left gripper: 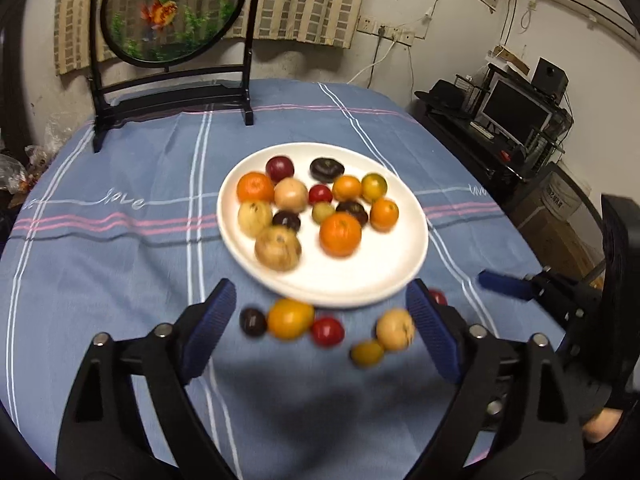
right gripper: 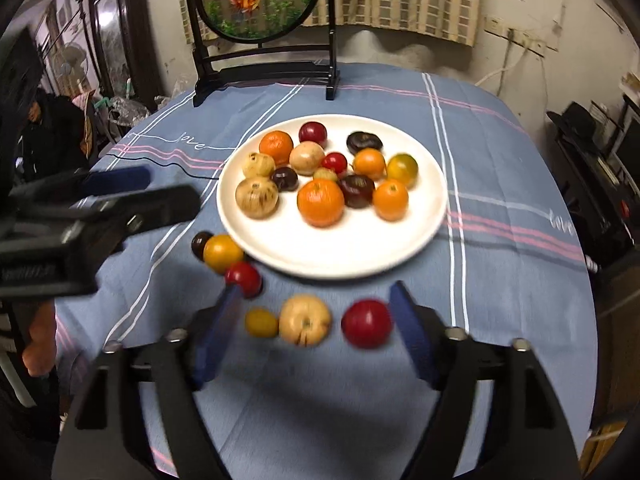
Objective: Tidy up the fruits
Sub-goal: 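Grasp the large red tomato with the right gripper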
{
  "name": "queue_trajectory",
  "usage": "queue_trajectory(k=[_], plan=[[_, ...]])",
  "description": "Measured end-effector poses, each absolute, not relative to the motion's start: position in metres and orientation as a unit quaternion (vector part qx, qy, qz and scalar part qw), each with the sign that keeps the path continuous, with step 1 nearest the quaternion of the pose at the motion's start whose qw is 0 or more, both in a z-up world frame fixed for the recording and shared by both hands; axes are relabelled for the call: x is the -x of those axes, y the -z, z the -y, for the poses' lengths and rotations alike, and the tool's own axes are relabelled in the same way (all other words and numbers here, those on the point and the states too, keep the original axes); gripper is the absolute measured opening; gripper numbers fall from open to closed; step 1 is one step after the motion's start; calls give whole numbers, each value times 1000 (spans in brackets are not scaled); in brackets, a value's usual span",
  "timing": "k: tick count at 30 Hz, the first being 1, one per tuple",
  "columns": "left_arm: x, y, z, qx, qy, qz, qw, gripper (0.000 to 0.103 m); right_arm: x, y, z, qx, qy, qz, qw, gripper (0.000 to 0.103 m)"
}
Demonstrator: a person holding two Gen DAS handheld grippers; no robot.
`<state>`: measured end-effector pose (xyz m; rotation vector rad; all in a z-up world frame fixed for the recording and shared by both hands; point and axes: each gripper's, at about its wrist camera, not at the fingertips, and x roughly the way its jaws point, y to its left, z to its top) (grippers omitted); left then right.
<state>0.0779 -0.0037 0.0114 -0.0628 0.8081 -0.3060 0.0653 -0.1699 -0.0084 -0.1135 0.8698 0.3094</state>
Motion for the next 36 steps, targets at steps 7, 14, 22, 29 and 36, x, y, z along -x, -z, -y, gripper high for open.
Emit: queue_trajectory(k=[7, 14, 22, 29, 36], plan=[[-20, 3, -11, 18, 130, -374, 918, 93, -28, 30, 184, -1, -133, -436, 890, 96], [-4, 15, -22, 26, 125, -385, 914, 93, -23, 44, 183, -8, -125, -452, 883, 96], [-5, 23, -23, 30, 119, -396, 910, 93, -36, 42, 203, 5, -94, -414, 906, 95], [-9, 30, -10, 15, 132, -404, 905, 93, -75, 59, 213, 21, -90, -430, 898, 65], [-19, 40, 7, 10, 168, -422, 891, 93, -107, 80, 196, 47, -111, -462, 878, 44]])
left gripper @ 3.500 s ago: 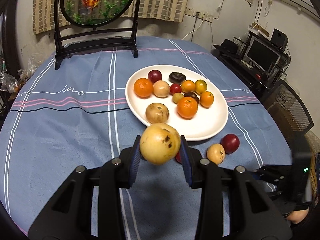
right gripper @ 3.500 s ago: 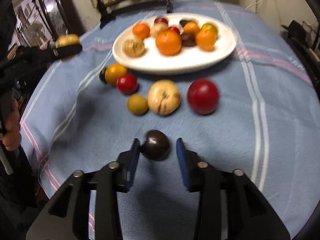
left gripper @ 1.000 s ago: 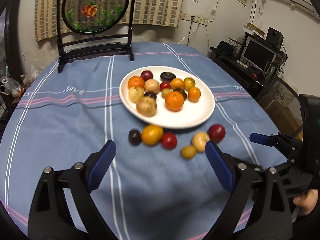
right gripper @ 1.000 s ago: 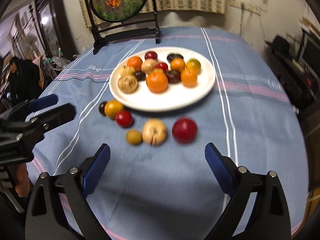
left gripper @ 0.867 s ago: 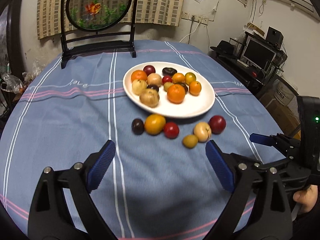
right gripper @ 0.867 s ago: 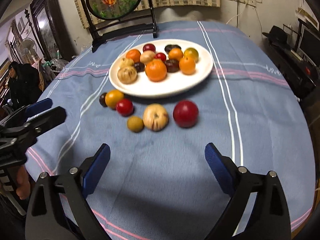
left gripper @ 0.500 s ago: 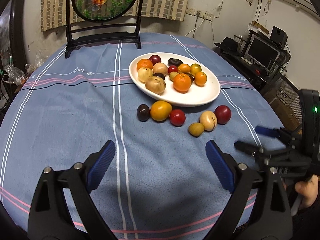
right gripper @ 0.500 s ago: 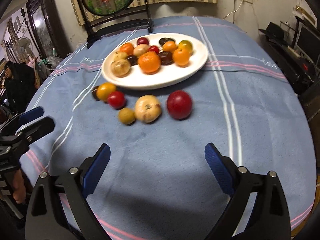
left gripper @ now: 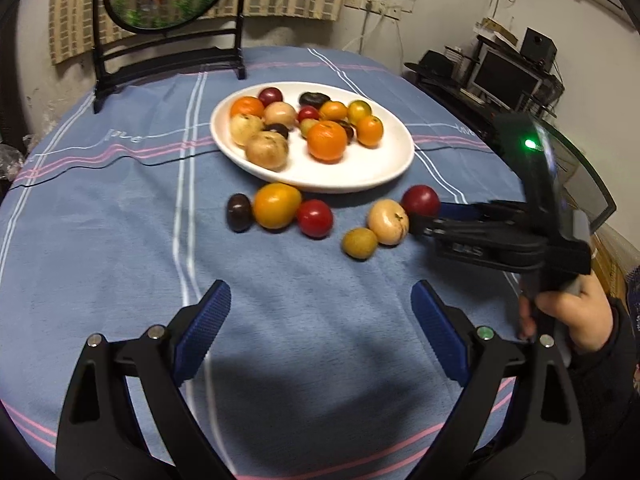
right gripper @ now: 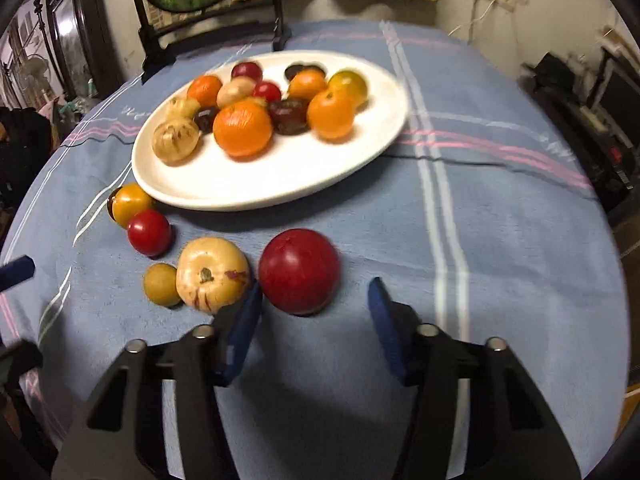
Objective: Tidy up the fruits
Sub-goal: 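Grasp the large red tomato with the right gripper, then grasp the small olive-yellow fruit with the left gripper while the right holds the tomato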
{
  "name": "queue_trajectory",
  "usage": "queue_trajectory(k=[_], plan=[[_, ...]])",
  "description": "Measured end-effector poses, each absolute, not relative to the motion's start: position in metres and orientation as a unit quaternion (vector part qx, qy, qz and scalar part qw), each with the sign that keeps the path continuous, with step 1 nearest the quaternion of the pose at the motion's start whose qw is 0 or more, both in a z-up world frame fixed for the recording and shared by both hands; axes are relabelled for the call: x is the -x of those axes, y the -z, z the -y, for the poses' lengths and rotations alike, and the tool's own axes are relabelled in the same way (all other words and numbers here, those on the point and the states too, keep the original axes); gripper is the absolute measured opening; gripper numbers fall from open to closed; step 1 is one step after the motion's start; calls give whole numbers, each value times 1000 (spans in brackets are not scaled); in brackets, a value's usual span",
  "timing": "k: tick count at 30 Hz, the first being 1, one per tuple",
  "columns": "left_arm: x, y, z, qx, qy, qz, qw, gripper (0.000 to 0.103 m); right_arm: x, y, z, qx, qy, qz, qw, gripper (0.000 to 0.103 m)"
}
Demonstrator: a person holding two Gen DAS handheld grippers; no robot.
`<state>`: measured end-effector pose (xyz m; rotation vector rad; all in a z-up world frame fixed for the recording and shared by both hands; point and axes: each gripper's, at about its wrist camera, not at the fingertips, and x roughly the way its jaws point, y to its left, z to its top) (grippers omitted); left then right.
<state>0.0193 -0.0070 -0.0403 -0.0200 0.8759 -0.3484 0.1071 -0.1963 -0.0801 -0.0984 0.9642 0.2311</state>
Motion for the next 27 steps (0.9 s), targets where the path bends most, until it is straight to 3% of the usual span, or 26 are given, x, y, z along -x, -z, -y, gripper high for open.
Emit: queue_trajectory(k=[9, 12, 14, 15, 24, 25, 26, 27], plan=[[-42, 57, 38, -11, 196, -442, 875, 88, -66, 59, 215, 14, -140, -439, 887, 41], [-56, 67, 47, -11, 201, -457, 867, 71, -46, 61, 225, 16, -143, -443, 885, 41], [-66, 75, 52, -10, 201, -470, 860, 50, -39, 64, 231, 13, -144, -448, 882, 41], [-72, 80, 56, -11, 201, -478, 855, 45, -36, 66, 235, 10, -144, -449, 882, 41], [-87, 87, 71, -34, 180, -475, 861, 44, -41, 73, 247, -8, -152, -453, 878, 41], [-87, 87, 71, -33, 182, -473, 862, 43, -42, 74, 246, -6, -153, -456, 877, 41], [-87, 87, 72, -32, 184, -471, 862, 33, -43, 76, 245, -6, -154, -458, 876, 41], [-88, 87, 73, -32, 186, -469, 863, 30, -44, 77, 244, -5, -153, -460, 874, 42]])
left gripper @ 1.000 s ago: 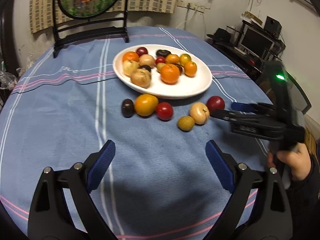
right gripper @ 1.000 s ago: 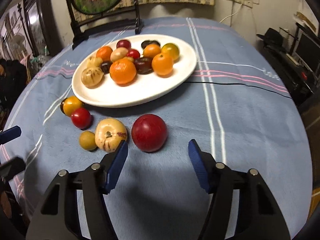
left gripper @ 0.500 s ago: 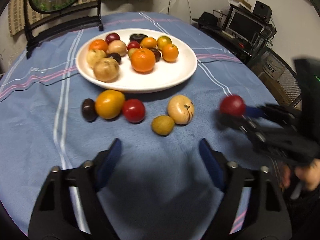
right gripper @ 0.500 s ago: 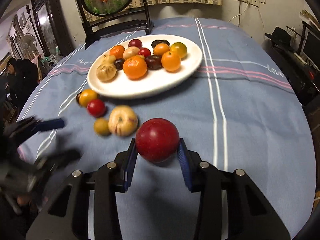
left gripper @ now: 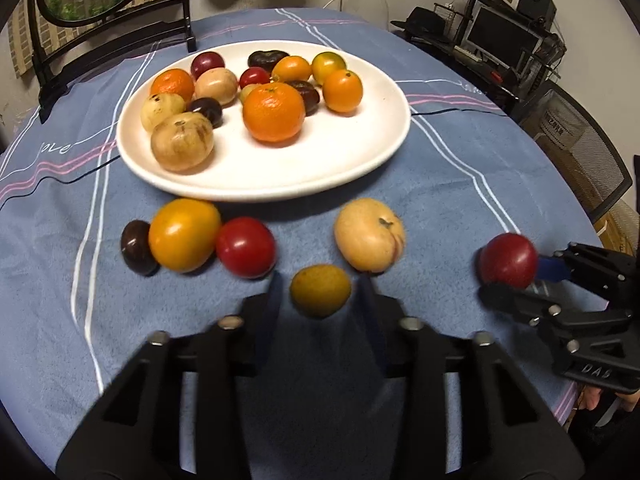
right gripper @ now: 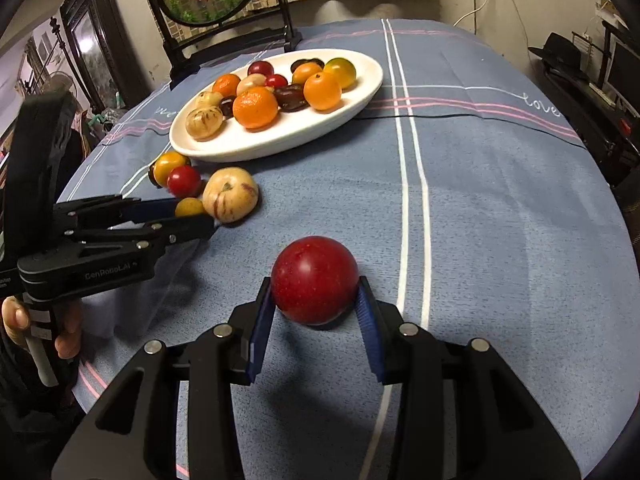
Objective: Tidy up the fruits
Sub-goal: 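Grasp the small olive-yellow fruit with the left gripper while the right holds the tomato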
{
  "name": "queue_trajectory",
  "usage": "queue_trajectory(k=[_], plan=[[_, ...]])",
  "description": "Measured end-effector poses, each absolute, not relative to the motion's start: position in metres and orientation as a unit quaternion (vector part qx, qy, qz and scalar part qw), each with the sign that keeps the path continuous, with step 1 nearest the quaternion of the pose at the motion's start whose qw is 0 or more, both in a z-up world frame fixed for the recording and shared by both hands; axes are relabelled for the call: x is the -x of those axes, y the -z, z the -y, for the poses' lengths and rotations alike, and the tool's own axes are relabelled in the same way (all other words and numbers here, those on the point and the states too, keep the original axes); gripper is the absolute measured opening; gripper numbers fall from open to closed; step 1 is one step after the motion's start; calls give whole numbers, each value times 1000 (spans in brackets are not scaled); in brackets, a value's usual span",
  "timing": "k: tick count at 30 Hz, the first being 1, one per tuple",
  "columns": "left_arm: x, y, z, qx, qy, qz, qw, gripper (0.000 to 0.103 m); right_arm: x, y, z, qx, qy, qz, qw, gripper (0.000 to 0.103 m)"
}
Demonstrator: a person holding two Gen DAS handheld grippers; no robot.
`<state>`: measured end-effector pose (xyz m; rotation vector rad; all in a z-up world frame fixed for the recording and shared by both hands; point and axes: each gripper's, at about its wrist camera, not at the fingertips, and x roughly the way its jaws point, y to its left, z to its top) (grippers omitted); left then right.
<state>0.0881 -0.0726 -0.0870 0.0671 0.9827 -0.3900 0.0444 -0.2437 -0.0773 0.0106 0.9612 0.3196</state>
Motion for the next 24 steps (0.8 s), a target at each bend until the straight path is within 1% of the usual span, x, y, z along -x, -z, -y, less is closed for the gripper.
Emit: queue_trajectory(k=[7, 16, 24], plan=[[-83, 84, 67, -18, 201, -462, 864, 30, -50, 78, 238, 0, -143, -465, 874, 43], [-52, 62, 43, 7, 221, -437, 872, 30, -48, 77, 232, 11, -115, -457, 882, 42], [-36, 46, 11, 37, 220, -414, 882, 29, -29, 57, 219, 5, -101, -441, 892, 42]])
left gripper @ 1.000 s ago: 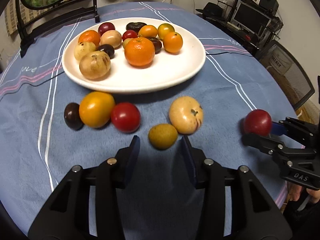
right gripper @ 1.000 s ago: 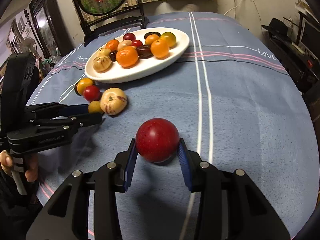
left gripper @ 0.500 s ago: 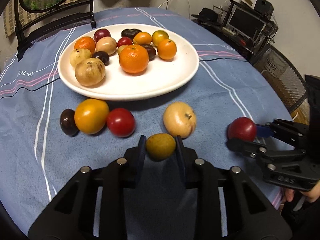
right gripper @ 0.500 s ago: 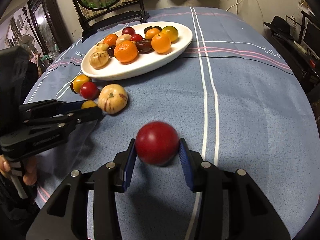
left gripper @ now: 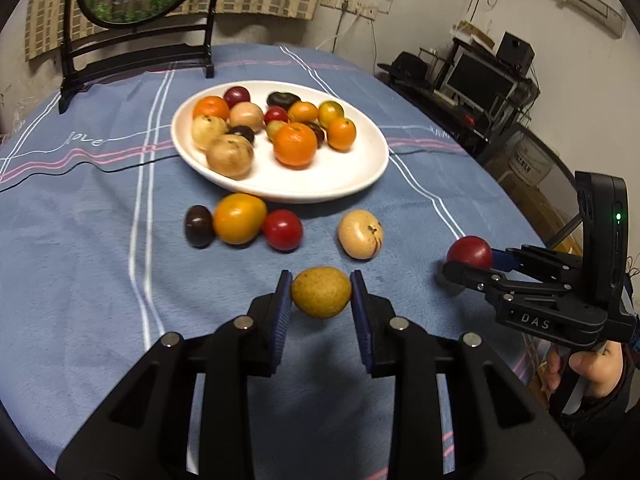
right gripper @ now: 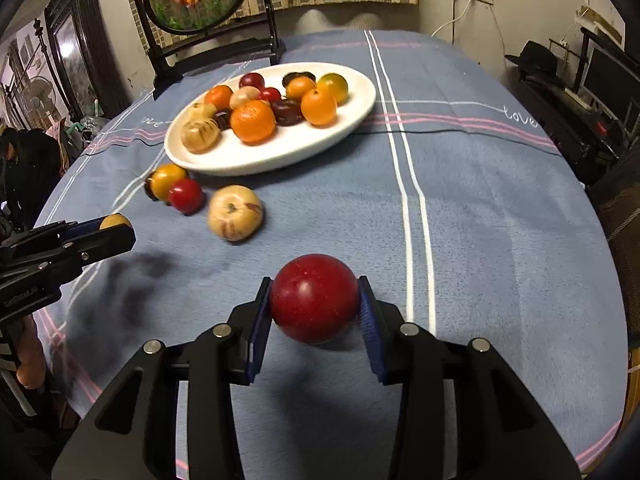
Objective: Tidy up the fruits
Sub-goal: 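Grasp the small olive-yellow fruit with the left gripper while the right holds the tomato, then lower both fruits onto the white plate and open both grippers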
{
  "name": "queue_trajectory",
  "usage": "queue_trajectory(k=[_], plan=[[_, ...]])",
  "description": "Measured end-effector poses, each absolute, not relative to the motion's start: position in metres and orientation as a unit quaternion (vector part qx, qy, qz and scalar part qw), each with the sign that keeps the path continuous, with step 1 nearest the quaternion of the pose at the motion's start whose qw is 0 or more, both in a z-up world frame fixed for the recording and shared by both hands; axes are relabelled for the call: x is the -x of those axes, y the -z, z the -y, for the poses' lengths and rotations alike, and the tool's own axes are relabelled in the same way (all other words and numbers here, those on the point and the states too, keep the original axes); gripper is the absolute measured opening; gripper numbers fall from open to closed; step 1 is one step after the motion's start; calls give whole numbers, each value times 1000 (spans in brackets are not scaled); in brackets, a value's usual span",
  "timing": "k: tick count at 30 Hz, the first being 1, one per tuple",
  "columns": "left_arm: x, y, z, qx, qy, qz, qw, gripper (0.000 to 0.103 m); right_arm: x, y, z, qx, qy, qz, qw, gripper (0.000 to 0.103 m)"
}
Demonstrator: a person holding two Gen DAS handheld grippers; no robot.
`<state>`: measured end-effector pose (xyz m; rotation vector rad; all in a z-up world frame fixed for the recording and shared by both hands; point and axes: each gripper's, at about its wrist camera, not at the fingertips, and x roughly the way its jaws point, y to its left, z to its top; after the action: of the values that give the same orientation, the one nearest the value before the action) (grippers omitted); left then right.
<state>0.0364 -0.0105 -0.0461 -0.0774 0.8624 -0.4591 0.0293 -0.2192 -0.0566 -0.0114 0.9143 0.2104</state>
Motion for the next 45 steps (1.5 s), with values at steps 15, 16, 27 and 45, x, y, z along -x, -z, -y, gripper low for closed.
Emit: queue_trajectory(k=[15, 16, 27, 45], plan=[[-117, 2, 5, 21, 197, -413, 889, 30, -100, 23, 172, 44, -161, -421, 892, 42], [-131, 0, 8, 23, 196, -415, 888, 30, -113, 23, 171, 47, -162, -422, 891, 42], [-229, 40, 34, 37, 164, -473, 865, 30, -189, 48, 173, 42, -158, -452, 877, 41], [-124, 25, 11, 53, 141, -437, 887, 86, -89, 38, 188, 27, -117, -425, 897, 95]])
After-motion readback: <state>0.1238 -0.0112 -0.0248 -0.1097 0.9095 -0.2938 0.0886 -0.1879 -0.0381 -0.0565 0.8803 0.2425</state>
